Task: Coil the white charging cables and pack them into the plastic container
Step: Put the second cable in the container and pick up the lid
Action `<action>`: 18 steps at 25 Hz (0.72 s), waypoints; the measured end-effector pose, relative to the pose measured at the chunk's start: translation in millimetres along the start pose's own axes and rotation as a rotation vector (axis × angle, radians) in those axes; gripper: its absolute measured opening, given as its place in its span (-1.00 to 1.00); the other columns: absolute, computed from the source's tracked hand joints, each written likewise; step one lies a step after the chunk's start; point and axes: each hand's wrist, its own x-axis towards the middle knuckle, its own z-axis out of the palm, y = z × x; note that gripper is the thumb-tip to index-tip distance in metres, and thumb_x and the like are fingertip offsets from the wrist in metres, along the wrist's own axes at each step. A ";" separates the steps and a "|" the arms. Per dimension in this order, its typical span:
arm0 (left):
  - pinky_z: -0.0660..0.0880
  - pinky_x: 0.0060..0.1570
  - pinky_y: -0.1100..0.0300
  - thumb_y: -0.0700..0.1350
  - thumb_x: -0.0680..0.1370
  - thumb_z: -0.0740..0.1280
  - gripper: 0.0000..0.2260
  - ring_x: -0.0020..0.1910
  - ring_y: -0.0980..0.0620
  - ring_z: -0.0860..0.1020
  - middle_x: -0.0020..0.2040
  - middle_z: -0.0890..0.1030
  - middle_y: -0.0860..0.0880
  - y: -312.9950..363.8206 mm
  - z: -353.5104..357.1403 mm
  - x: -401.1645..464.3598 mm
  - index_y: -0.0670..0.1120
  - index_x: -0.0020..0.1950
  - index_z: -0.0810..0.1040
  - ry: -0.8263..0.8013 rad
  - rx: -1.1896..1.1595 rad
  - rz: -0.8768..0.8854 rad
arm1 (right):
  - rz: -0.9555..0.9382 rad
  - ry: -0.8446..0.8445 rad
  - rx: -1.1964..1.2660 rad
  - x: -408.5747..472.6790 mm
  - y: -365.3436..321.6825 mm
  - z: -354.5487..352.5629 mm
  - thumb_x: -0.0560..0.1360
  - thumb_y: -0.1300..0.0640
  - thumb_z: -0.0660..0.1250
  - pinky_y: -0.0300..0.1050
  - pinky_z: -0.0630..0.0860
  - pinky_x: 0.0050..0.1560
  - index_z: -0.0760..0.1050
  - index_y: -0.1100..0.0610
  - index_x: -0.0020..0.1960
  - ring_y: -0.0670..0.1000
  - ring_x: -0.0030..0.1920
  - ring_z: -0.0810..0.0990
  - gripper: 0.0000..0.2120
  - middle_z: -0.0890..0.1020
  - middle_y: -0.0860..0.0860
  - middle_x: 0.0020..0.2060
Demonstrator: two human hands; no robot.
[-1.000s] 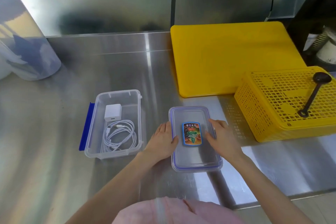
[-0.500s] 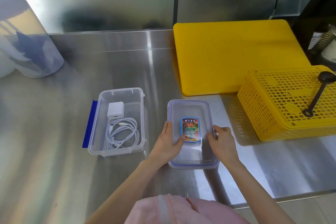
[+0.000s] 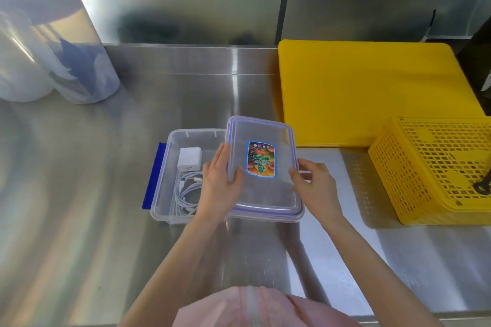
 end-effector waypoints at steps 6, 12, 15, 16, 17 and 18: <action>0.24 -0.01 0.24 -0.28 0.53 0.12 -0.60 -0.02 -0.14 0.34 0.06 0.60 -0.12 -31.5 -43.6 4.1 -0.05 0.36 0.35 0.194 0.004 -0.125 | -0.095 -0.117 0.044 0.2 -40.4 36.8 0.49 0.08 0.25 -0.22 0.40 -0.07 0.48 0.13 0.16 -0.06 -0.11 0.46 -0.73 0.51 0.12 0.10; 0.12 -0.09 0.59 -0.34 0.53 0.10 -0.60 0.04 -0.02 0.25 0.03 0.48 0.33 -69.4 -73.8 -2.3 -0.08 0.34 0.39 0.301 0.028 -0.152 | -0.167 -0.222 0.037 -7.7 -62.3 74.6 0.49 0.10 0.25 -0.28 0.38 -0.05 0.45 0.12 0.16 -0.08 -0.14 0.46 -0.74 0.48 0.12 0.09; 0.08 -0.01 0.58 -0.33 0.54 0.10 -0.60 0.11 0.02 0.24 0.34 0.44 -0.01 -86.5 -76.2 1.6 -0.11 0.37 0.35 0.285 0.030 -0.191 | -0.170 -0.255 0.022 -8.2 -61.1 87.0 0.50 0.11 0.24 -0.25 0.43 -0.02 0.44 0.14 0.16 -0.05 -0.11 0.52 -0.75 0.48 0.13 0.11; 0.10 0.00 0.55 -0.33 0.54 0.10 -0.60 0.11 0.02 0.24 0.34 0.45 -0.04 -90.8 -75.0 2.0 -0.10 0.37 0.35 0.272 0.028 -0.202 | -0.167 -0.258 0.011 -7.3 -59.7 90.0 0.50 0.10 0.24 -0.24 0.44 -0.01 0.44 0.14 0.15 -0.05 -0.11 0.52 -0.76 0.48 0.13 0.12; 0.13 0.01 0.51 -0.32 0.54 0.09 -0.59 0.10 0.00 0.26 0.31 0.48 -0.06 -93.7 -73.4 1.3 -0.09 0.37 0.35 0.256 0.028 -0.209 | -0.167 -0.252 -0.006 -6.7 -57.8 92.1 0.51 0.09 0.24 -0.26 0.43 -0.02 0.43 0.13 0.14 -0.07 -0.12 0.50 -0.76 0.47 0.12 0.11; 0.18 0.02 0.43 -0.32 0.54 0.09 -0.59 0.08 -0.04 0.28 0.26 0.52 -0.08 -95.5 -71.8 0.3 -0.09 0.37 0.35 0.241 0.026 -0.216 | -0.167 -0.242 -0.024 -6.2 -55.8 93.8 0.51 0.09 0.23 -0.28 0.41 -0.04 0.43 0.13 0.14 -0.09 -0.14 0.47 -0.77 0.46 0.11 0.11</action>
